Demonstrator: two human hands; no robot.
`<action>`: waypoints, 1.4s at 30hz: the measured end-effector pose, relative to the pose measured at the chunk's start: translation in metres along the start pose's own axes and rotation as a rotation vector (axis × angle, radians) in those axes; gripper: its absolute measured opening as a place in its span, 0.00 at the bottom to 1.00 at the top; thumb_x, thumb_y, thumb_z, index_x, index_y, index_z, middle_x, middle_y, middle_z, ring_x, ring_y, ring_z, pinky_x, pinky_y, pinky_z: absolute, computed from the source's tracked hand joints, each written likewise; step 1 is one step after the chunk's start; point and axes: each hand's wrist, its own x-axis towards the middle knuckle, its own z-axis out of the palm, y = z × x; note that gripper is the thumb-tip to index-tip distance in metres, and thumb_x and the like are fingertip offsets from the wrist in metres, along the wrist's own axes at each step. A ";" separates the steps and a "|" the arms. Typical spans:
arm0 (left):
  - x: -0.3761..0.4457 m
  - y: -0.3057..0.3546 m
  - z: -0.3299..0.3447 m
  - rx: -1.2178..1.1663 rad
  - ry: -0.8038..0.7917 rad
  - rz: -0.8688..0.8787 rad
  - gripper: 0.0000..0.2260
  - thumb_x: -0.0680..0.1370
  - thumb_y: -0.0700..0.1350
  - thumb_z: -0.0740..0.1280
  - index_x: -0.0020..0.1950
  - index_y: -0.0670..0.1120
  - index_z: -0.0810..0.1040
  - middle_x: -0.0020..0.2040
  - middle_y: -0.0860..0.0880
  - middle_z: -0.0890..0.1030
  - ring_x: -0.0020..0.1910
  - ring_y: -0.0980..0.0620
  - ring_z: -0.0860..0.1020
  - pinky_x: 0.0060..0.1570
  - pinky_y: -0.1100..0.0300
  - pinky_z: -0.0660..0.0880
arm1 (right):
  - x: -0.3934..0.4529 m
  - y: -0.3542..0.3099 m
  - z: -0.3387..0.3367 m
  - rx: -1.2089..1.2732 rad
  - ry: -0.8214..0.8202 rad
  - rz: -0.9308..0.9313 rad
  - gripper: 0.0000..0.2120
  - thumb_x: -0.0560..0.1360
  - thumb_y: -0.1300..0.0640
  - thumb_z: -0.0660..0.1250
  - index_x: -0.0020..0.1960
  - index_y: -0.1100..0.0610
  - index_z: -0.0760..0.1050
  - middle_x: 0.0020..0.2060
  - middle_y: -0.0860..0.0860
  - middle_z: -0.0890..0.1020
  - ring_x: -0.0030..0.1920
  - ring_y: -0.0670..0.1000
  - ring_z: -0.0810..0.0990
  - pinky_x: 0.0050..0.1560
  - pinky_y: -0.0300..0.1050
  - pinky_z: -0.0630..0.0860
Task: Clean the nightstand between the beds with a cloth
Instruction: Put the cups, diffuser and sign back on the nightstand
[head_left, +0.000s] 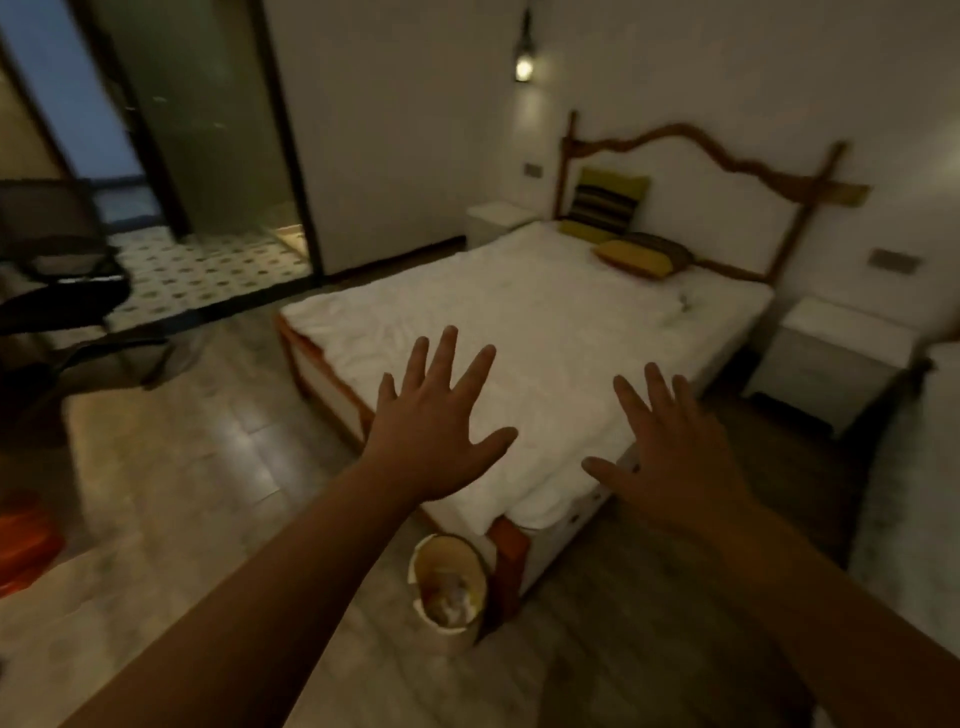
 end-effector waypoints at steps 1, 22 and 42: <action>0.016 0.015 0.007 -0.016 -0.011 0.043 0.39 0.70 0.76 0.47 0.75 0.64 0.36 0.79 0.50 0.37 0.77 0.42 0.40 0.69 0.33 0.51 | 0.000 0.018 -0.001 -0.002 0.012 0.047 0.48 0.61 0.17 0.39 0.73 0.38 0.28 0.76 0.48 0.35 0.77 0.57 0.39 0.72 0.66 0.50; 0.281 0.142 0.136 -0.118 -0.144 0.623 0.40 0.69 0.76 0.42 0.76 0.61 0.36 0.79 0.48 0.36 0.77 0.42 0.39 0.70 0.35 0.51 | 0.075 0.167 0.013 -0.038 0.026 0.740 0.52 0.57 0.18 0.36 0.75 0.41 0.30 0.75 0.48 0.32 0.76 0.56 0.35 0.73 0.65 0.48; 0.443 0.385 0.257 -0.107 -0.204 0.639 0.41 0.68 0.77 0.43 0.75 0.60 0.33 0.78 0.48 0.36 0.77 0.41 0.40 0.70 0.33 0.52 | 0.135 0.463 0.031 -0.075 -0.037 0.773 0.52 0.59 0.17 0.43 0.72 0.39 0.26 0.75 0.48 0.33 0.76 0.60 0.40 0.69 0.69 0.52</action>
